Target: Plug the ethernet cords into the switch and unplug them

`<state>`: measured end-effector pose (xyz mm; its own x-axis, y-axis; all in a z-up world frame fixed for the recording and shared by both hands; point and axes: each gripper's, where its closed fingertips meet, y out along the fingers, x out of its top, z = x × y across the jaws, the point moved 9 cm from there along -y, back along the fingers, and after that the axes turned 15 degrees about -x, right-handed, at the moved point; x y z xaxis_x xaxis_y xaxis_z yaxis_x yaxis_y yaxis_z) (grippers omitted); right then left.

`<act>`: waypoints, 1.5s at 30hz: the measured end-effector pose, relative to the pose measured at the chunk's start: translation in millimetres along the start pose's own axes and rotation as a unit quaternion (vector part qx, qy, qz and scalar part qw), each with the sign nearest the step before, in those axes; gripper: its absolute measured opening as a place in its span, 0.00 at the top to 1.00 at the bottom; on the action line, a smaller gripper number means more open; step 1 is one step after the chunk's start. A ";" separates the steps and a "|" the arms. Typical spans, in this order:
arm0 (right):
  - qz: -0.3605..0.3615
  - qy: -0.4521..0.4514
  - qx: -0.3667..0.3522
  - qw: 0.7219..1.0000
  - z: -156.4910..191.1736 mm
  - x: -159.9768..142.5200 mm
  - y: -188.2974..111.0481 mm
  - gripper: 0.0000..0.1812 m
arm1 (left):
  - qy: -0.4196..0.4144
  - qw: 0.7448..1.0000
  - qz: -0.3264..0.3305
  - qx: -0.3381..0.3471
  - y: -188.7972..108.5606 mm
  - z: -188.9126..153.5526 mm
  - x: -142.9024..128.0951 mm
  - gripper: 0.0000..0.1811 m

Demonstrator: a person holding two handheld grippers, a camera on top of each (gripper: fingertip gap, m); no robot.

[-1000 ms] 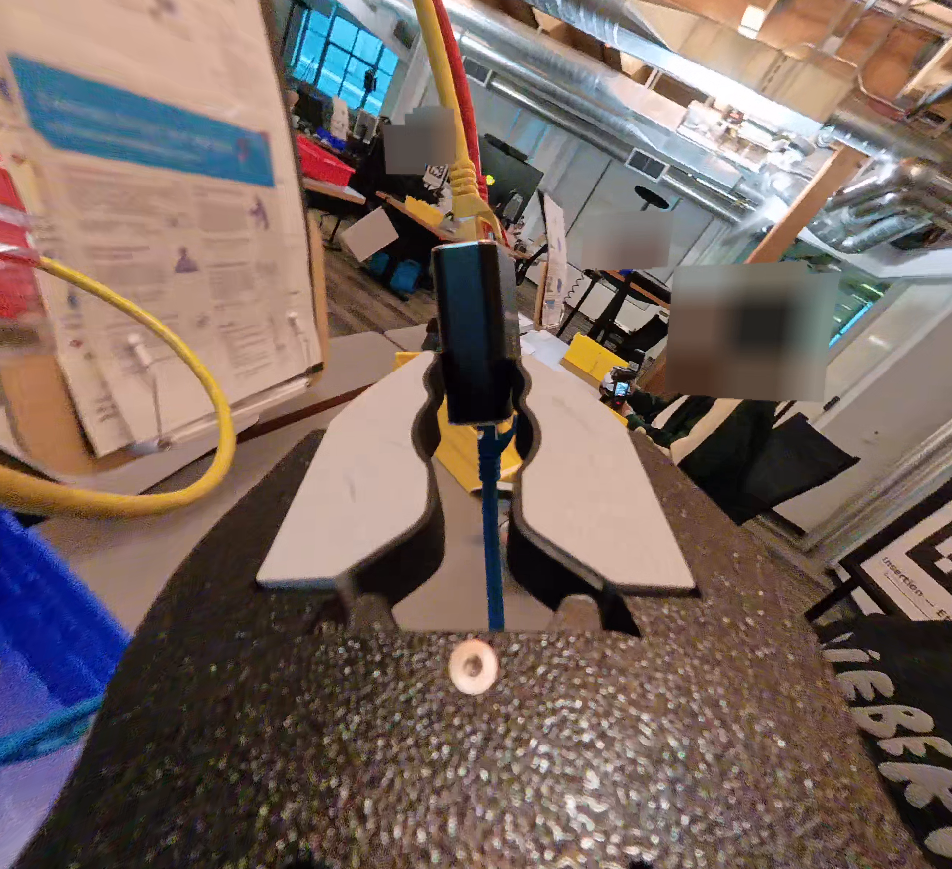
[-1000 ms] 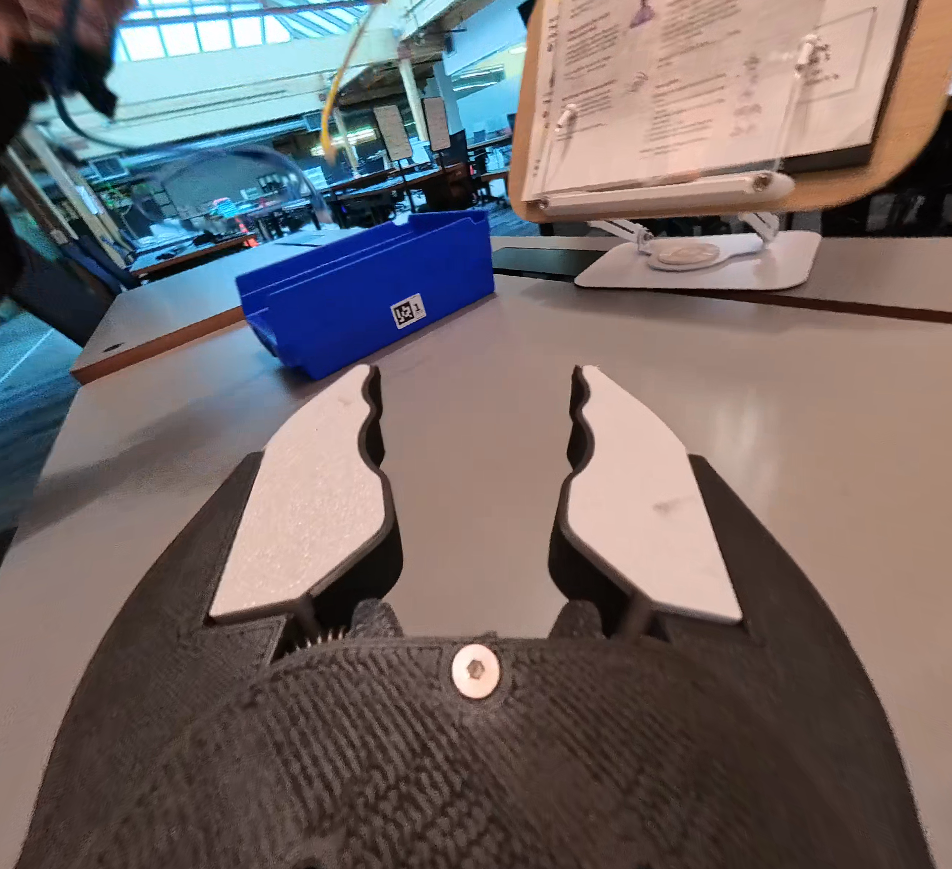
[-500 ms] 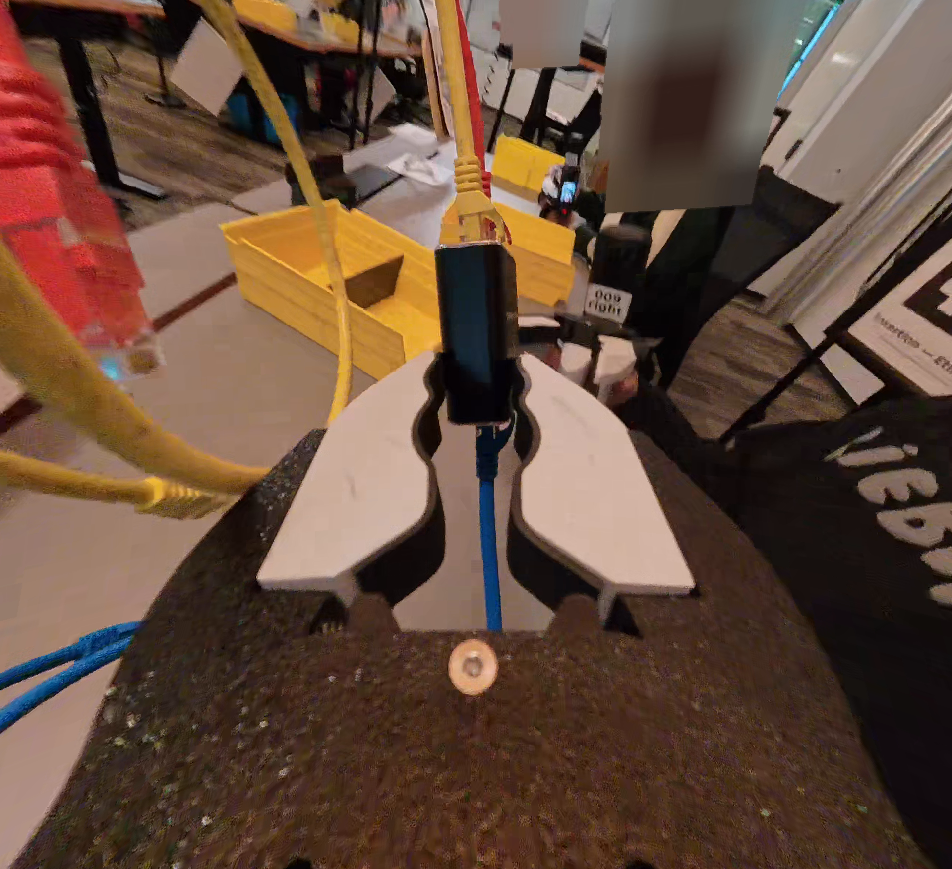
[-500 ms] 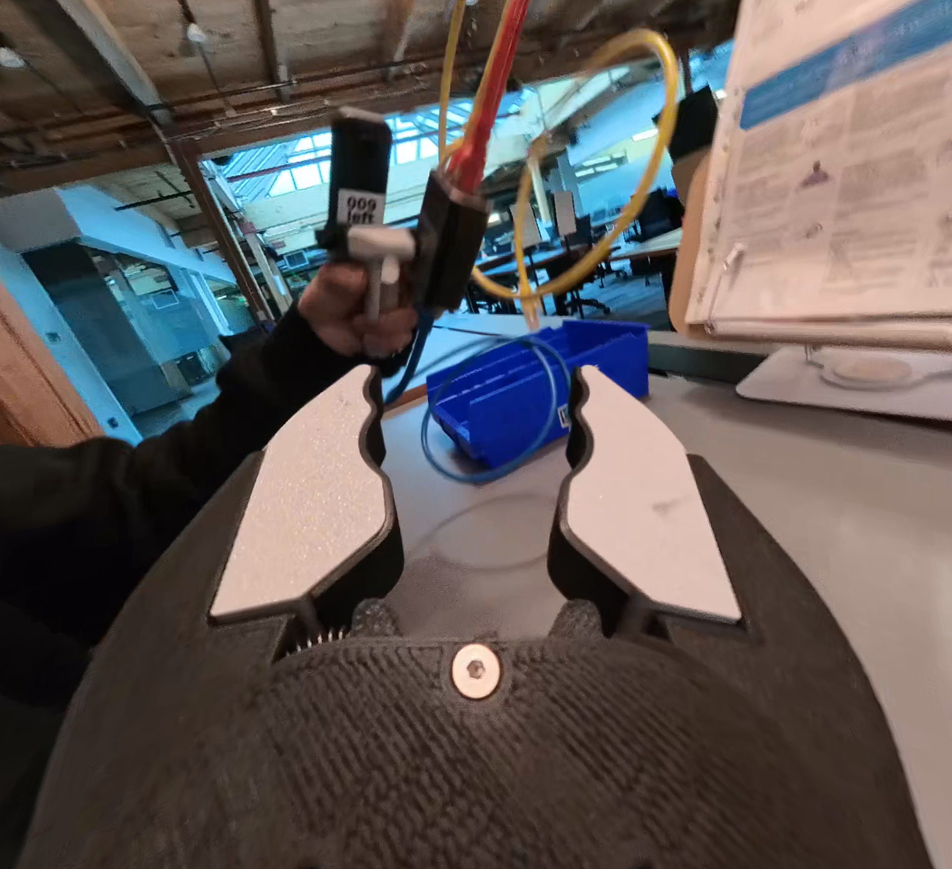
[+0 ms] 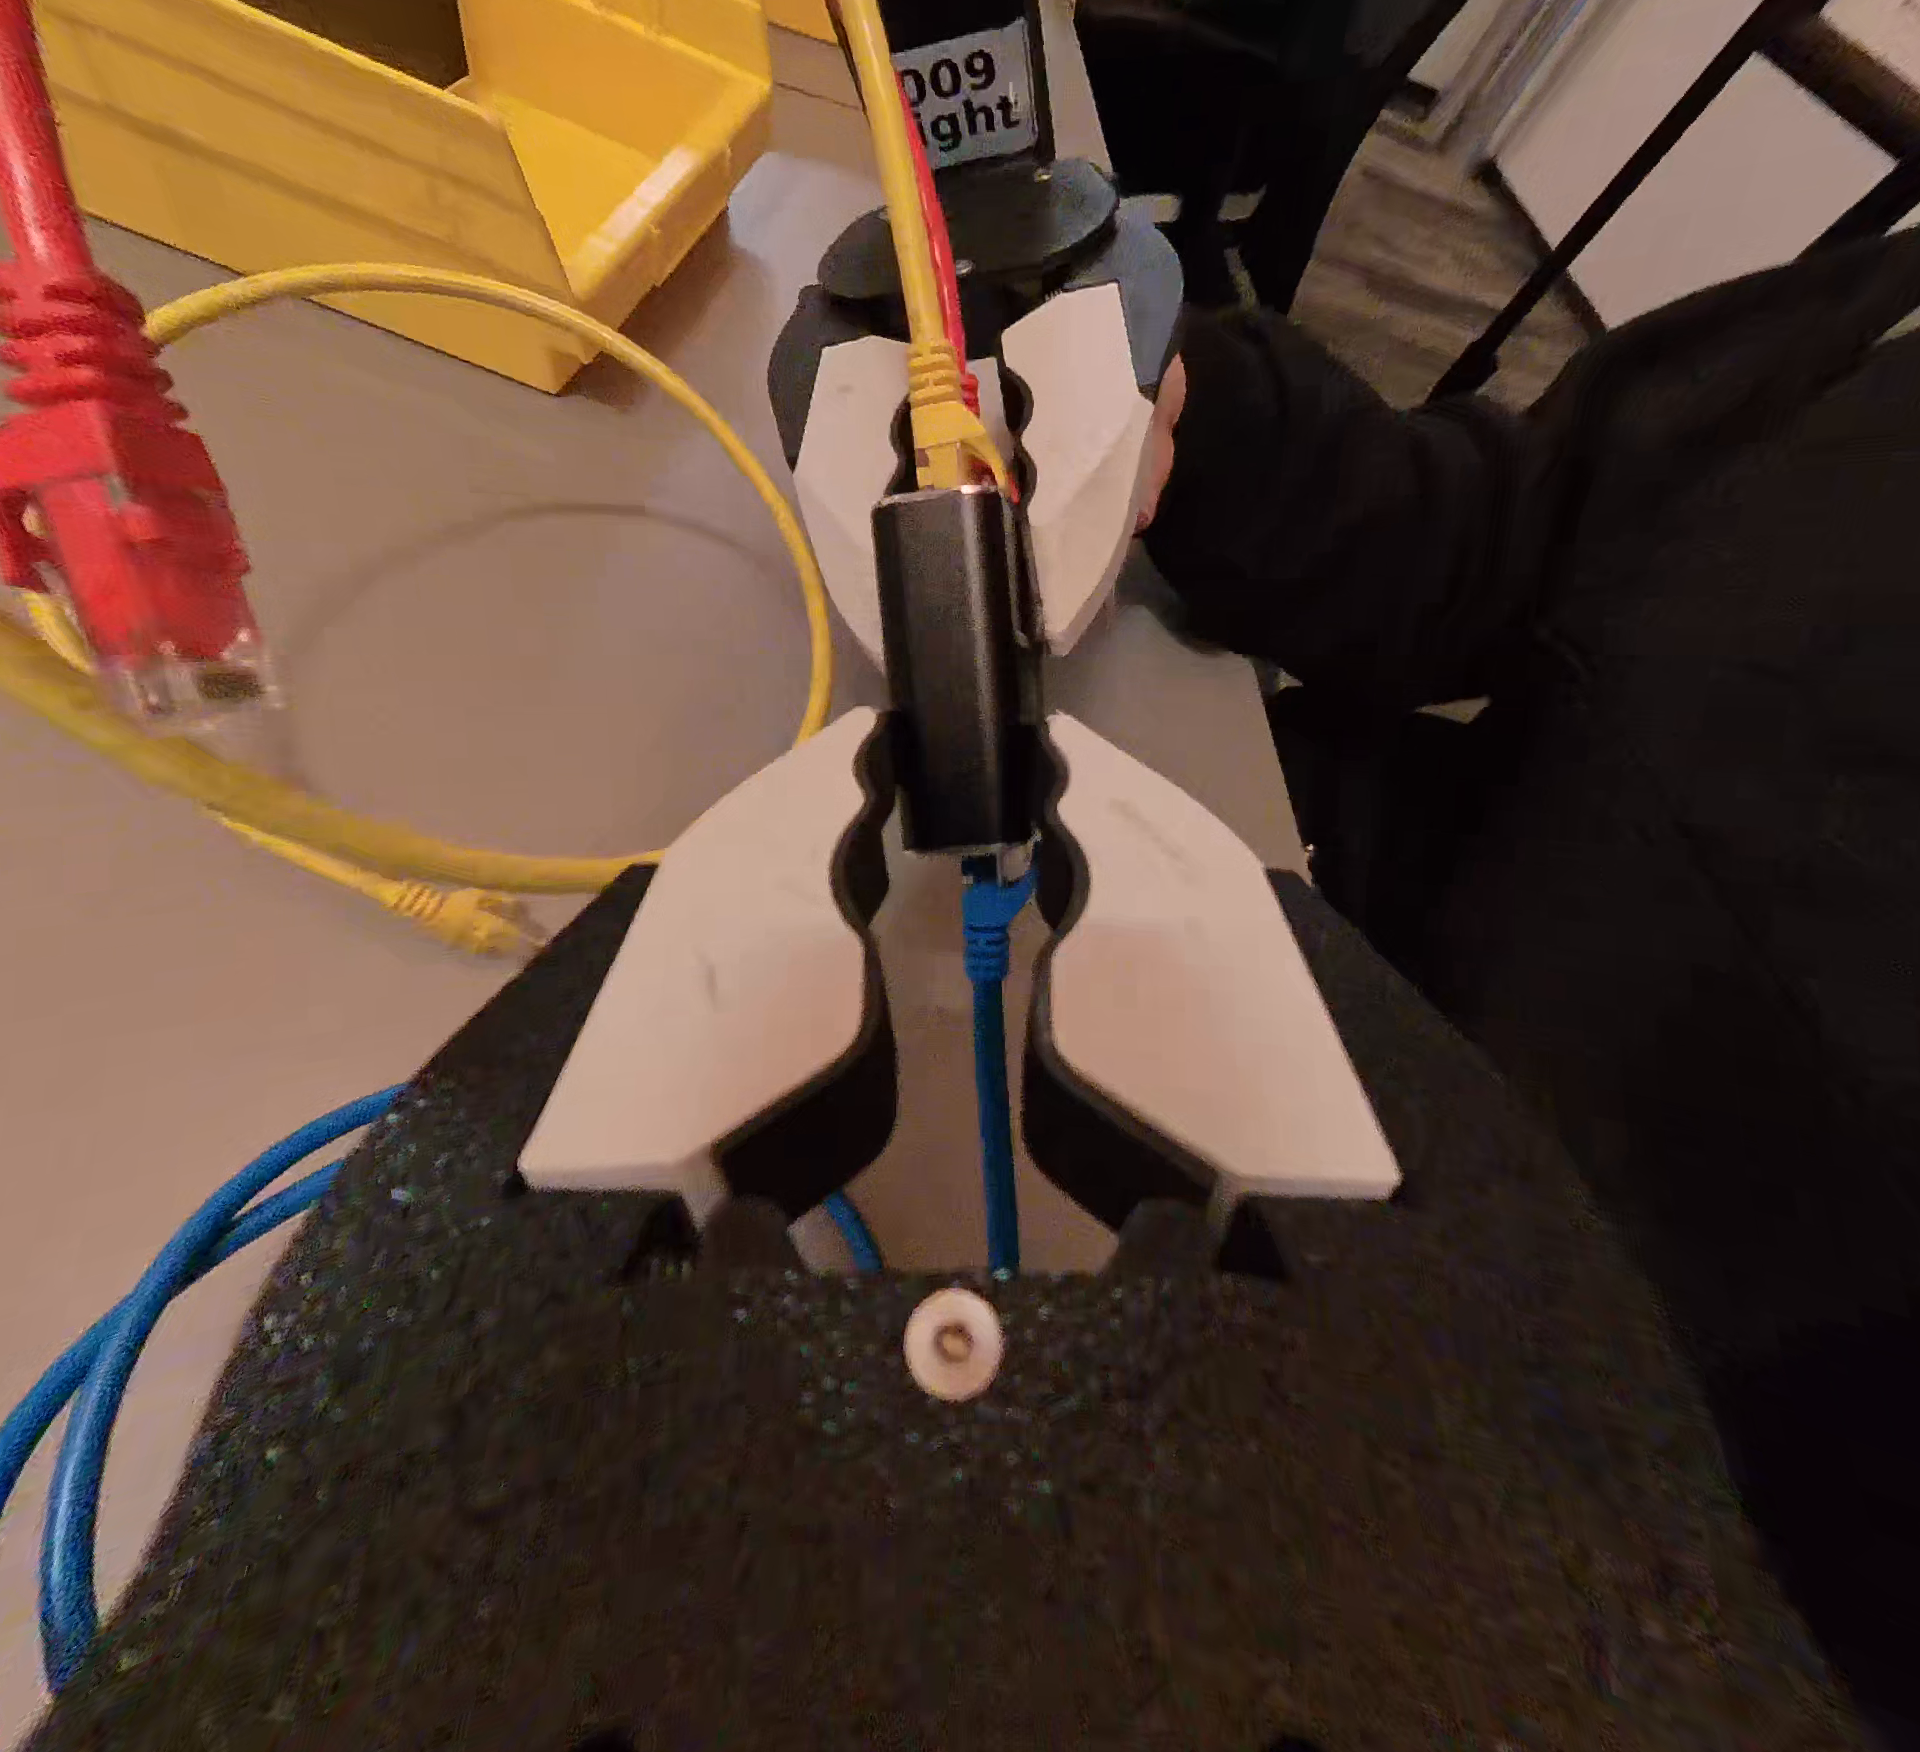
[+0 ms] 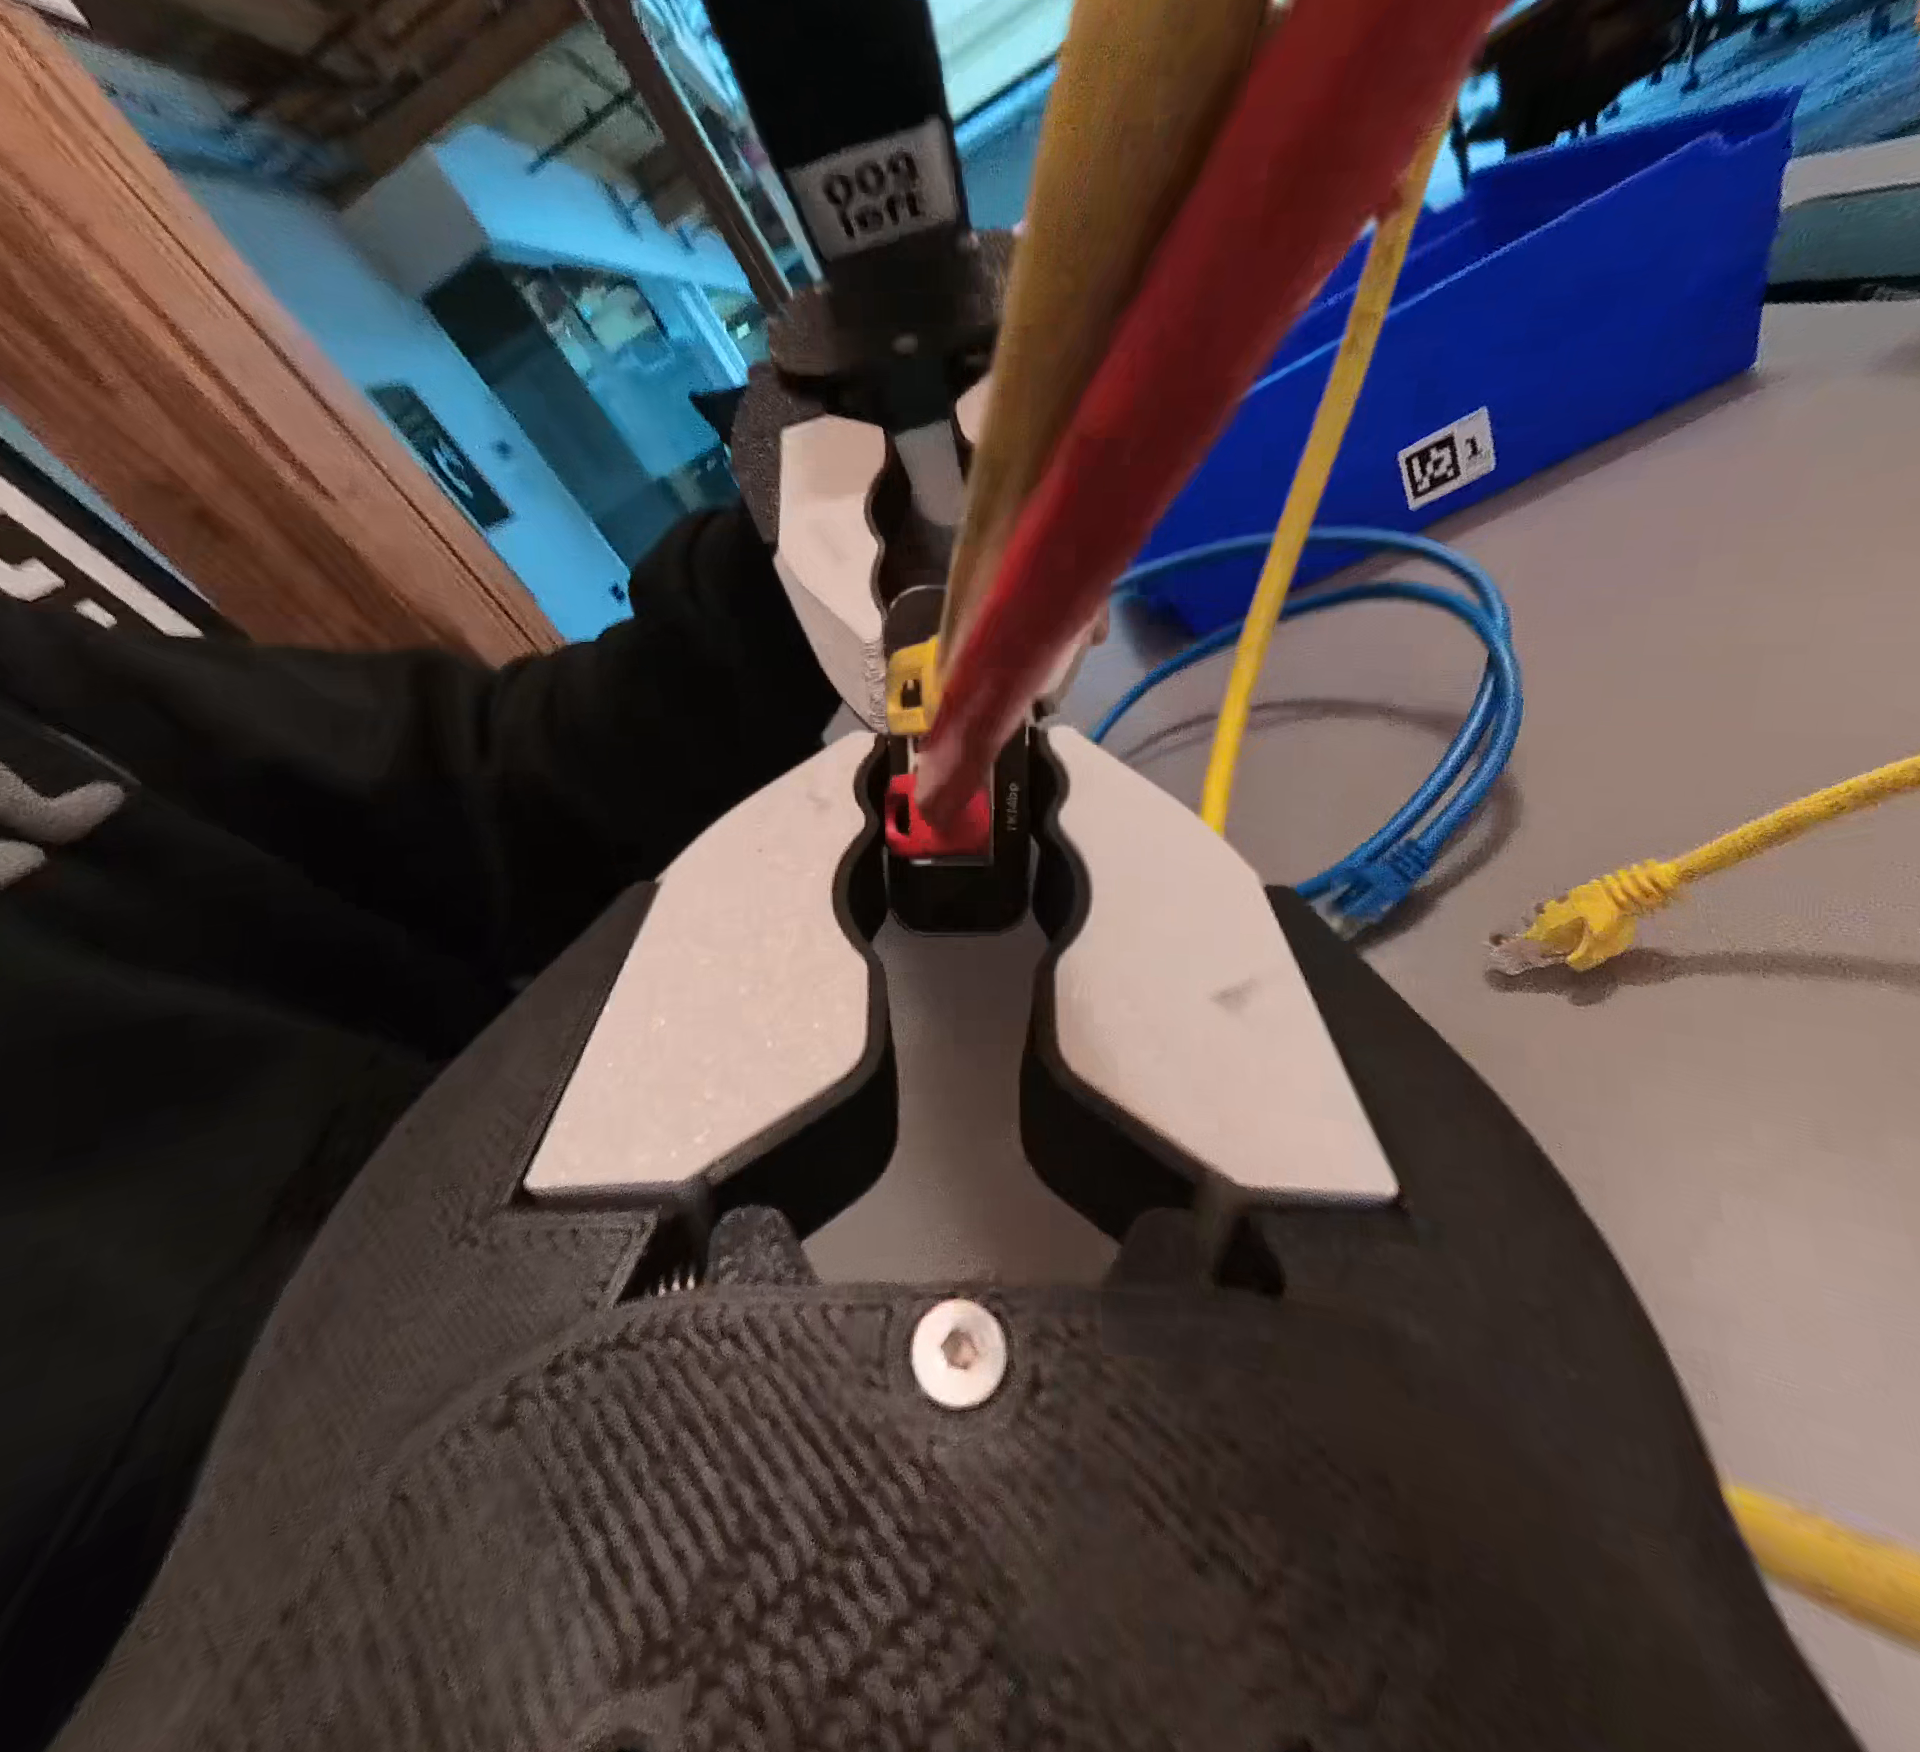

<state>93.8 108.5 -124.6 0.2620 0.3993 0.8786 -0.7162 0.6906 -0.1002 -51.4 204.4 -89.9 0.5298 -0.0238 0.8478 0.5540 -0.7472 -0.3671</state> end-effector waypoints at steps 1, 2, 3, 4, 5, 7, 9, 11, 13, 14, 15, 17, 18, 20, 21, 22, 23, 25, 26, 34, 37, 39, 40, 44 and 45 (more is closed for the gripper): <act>0.002 -0.005 -0.007 1.000 -1.2 0.3 0.3 0.87 | 0.024 1.000 0.016 0.009 0.6 -1.2 0.1 0.87; -0.008 0.003 -0.019 1.000 -3.9 1.2 0.5 0.87 | 0.053 0.998 0.029 0.025 1.1 -1.9 0.3 0.86; -0.022 0.033 -0.024 0.999 -7.8 2.2 1.1 0.87 | 0.080 0.995 0.034 0.057 0.5 -1.6 1.6 0.85; -0.039 0.068 -0.020 0.997 -11.8 3.0 1.6 0.87 | 0.104 0.990 0.036 0.091 -0.9 -2.1 4.3 0.85; -0.063 0.099 -0.015 0.993 -15.7 3.4 1.3 0.87 | 0.125 0.983 0.037 0.126 -3.0 -4.4 8.5 0.85; -0.109 0.173 -0.016 0.979 -24.2 3.9 -1.6 0.87 | 0.169 0.958 0.041 0.230 -11.5 -13.8 21.1 0.81; -0.157 0.246 -0.029 0.956 -32.3 4.1 -6.7 0.87 | 0.205 0.926 0.054 0.313 -17.3 -33.2 32.5 0.75; -0.212 0.309 -0.020 0.927 -36.4 4.0 -11.5 0.87 | 0.218 0.908 0.040 0.354 -13.0 -55.9 37.8 0.64; -0.267 0.365 -0.015 0.892 -38.9 2.3 -14.0 0.87 | 0.217 0.906 -0.009 0.364 0.3 -73.5 34.2 0.60; -0.275 0.386 -0.001 0.881 -38.9 0.7 -12.8 0.87 | 0.213 0.904 -0.044 0.369 8.9 -79.5 29.6 0.57; -0.268 0.401 0.012 0.876 -38.2 -0.9 -10.0 0.87 | 0.219 0.901 -0.072 0.369 18.5 -83.3 22.7 0.55; -0.264 0.409 -0.004 0.873 -35.6 -4.1 -4.3 0.87 | 0.249 0.873 -0.098 0.408 31.4 -80.5 3.9 0.54; -0.250 0.405 -0.009 0.879 -33.4 -5.4 -0.4 0.87 | 0.262 0.855 -0.094 0.438 33.8 -75.5 -5.5 0.58; -0.232 0.404 -0.022 0.885 -28.7 -8.0 6.1 0.87 | 0.284 0.835 -0.065 0.466 34.6 -63.2 -19.4 0.63; -0.218 0.399 -0.026 0.890 -26.6 -9.2 8.9 0.87 | 0.279 0.843 -0.049 0.458 34.6 -55.7 -24.5 0.64; -0.205 0.391 -0.035 0.897 -25.0 -10.3 11.0 0.87 | 0.264 0.855 -0.036 0.444 33.5 -48.2 -28.2 0.61; -0.195 0.383 -0.043 0.902 -23.6 -11.1 12.5 0.87 | 0.250 0.860 -0.036 0.443 30.4 -41.2 -30.5 0.57; -0.183 0.380 -0.040 0.906 -21.5 -11.6 14.3 0.87 | 0.252 0.868 -0.041 0.427 24.5 -36.5 -31.7 0.58; -0.181 0.382 -0.033 0.906 -20.6 -11.6 15.1 0.87 | 0.266 0.864 -0.046 0.424 21.7 -36.3 -31.1 0.58; -0.132 0.370 -0.012 0.920 -18.8 -18.5 25.9 0.87 | 0.282 0.864 -0.046 0.414 6.0 -30.1 -26.7 0.61; -0.109 0.354 0.001 0.929 -17.6 -19.0 27.6 0.87 | 0.286 0.870 -0.018 0.401 1.9 -35.0 -18.0 0.60; -0.103 0.349 0.025 0.931 -13.6 -16.9 28.8 0.87 | 0.274 0.887 0.007 0.373 0.2 -34.5 -14.5 0.58; -0.099 0.343 0.038 0.933 -10.6 -15.5 29.6 0.87 | 0.268 0.893 0.019 0.361 -1.1 -32.1 -14.6 0.57; -0.091 0.344 0.061 0.933 -4.8 -13.6 31.3 0.87 | 0.246 0.921 0.018 0.300 -2.6 -22.3 -20.7 0.62; -0.091 0.355 0.072 0.928 -4.6 -14.0 31.4 0.87 | 0.255 0.922 0.010 0.292 -0.8 -21.7 -22.6 0.65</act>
<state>70.6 127.4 -142.2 0.7110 0.6151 0.3407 -0.6832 0.7189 0.1279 -77.7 191.2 -100.4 0.2548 -0.4546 0.8535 0.8774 -0.2624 -0.4016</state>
